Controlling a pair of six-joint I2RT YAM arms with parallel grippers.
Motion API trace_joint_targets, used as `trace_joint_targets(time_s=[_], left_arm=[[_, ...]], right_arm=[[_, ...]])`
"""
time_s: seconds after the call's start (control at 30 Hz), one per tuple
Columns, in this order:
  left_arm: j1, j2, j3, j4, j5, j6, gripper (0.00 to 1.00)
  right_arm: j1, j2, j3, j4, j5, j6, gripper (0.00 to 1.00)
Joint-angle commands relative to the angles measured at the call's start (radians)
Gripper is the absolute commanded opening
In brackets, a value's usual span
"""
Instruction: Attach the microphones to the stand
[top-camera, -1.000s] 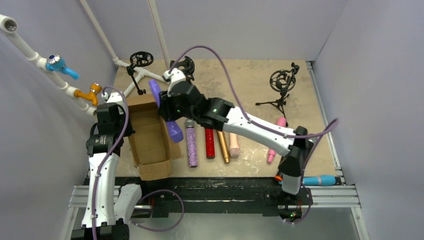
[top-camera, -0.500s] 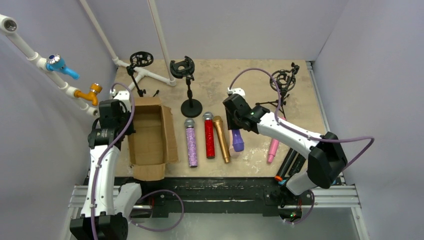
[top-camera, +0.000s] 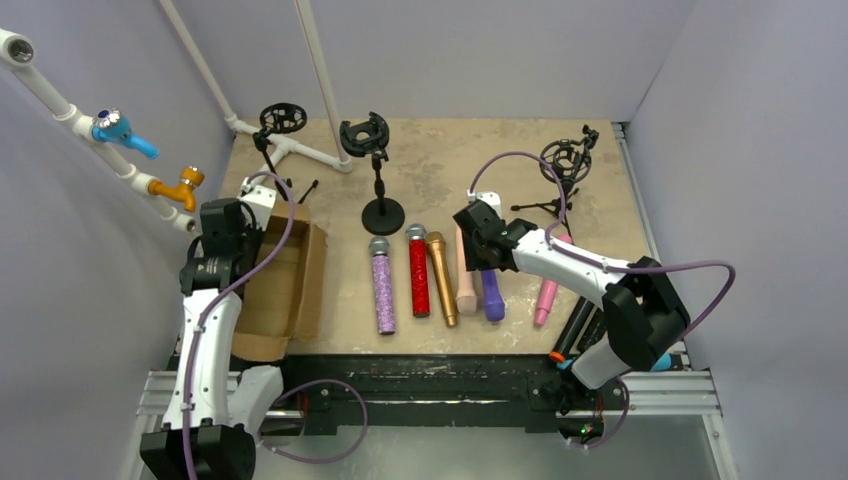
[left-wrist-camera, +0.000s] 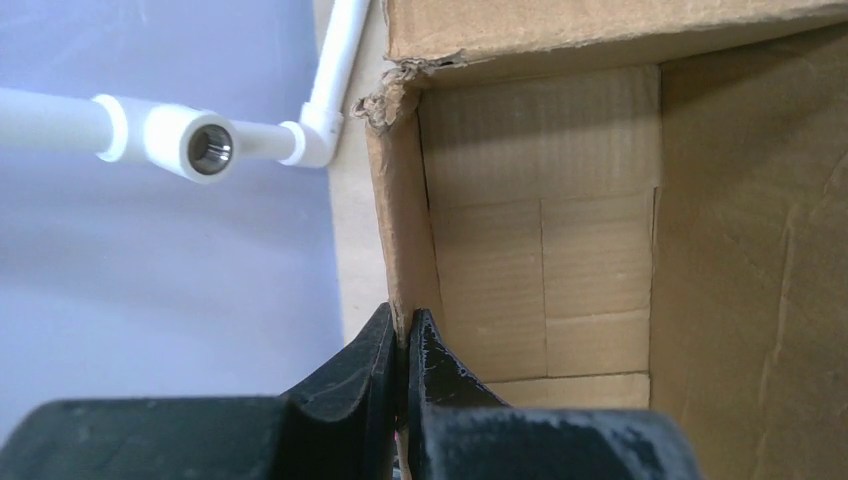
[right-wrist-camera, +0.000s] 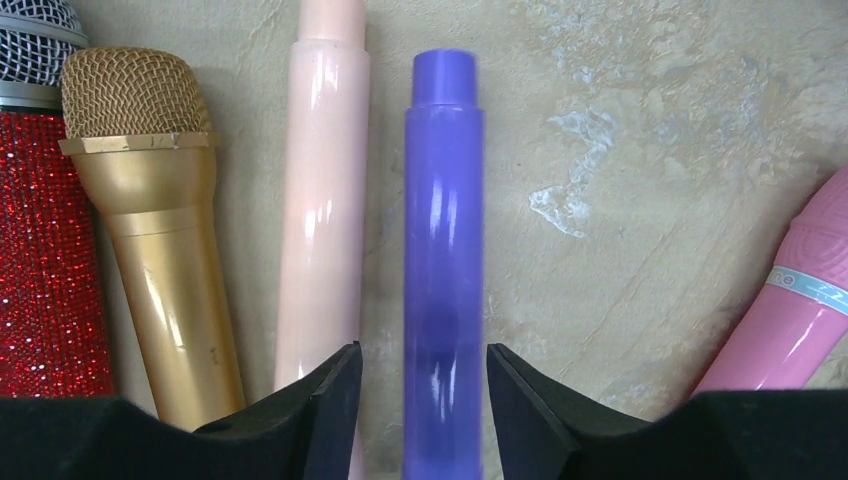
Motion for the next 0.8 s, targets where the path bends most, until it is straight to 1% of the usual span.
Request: trace_joint_targets(time_s=[0.0, 0.2, 0.27, 0.37, 0.4, 0.43, 0.47, 0.53, 0.6, 0.67, 0.7, 0.77], left_arm=[[-0.001, -0.018, -0.036, 0.103, -0.064, 0.254, 0.0], [0.033, -0.027, -0.121, 0.18, -0.147, 0.478, 0.0], [0.064, -0.034, -0.14, 0.187, -0.154, 0.525, 0.0], [0.122, -0.037, -0.149, 0.171, -0.145, 0.557, 0.0], [0.141, -0.035, -0.15, 0.17, -0.142, 0.564, 0.05], [0.162, -0.033, -0.15, 0.17, -0.137, 0.573, 0.11], [0.184, -0.031, -0.149, 0.171, -0.13, 0.581, 0.21], [0.208, -0.042, -0.147, 0.178, -0.119, 0.585, 0.3], [0.209, -0.072, -0.136, 0.164, -0.094, 0.575, 0.43], [0.21, -0.104, -0.107, 0.136, -0.064, 0.564, 0.69], [0.209, -0.11, -0.086, 0.125, -0.063, 0.557, 0.73], [0.21, -0.111, -0.015, 0.053, -0.047, 0.524, 0.76]], right_arm=[[0.001, -0.019, 0.013, 0.036, -0.009, 0.006, 0.53], [0.001, -0.047, 0.034, 0.022, -0.01, -0.001, 0.56], [0.0, -0.061, 0.04, 0.019, -0.011, -0.004, 0.57], [0.0, -0.073, 0.048, 0.015, -0.017, -0.006, 0.58], [0.001, -0.077, 0.049, 0.016, -0.021, -0.006, 0.58], [0.0, -0.08, 0.052, 0.017, -0.025, -0.006, 0.58], [0.0, -0.082, 0.053, 0.018, -0.029, -0.006, 0.58], [0.001, -0.088, 0.06, 0.016, -0.035, -0.006, 0.58], [0.001, -0.093, 0.064, 0.017, -0.041, -0.006, 0.58], [0.0, -0.093, 0.07, 0.013, -0.044, -0.008, 0.59], [0.001, -0.093, 0.074, 0.011, -0.045, -0.009, 0.59], [0.0, -0.093, 0.077, 0.007, -0.044, -0.008, 0.59]])
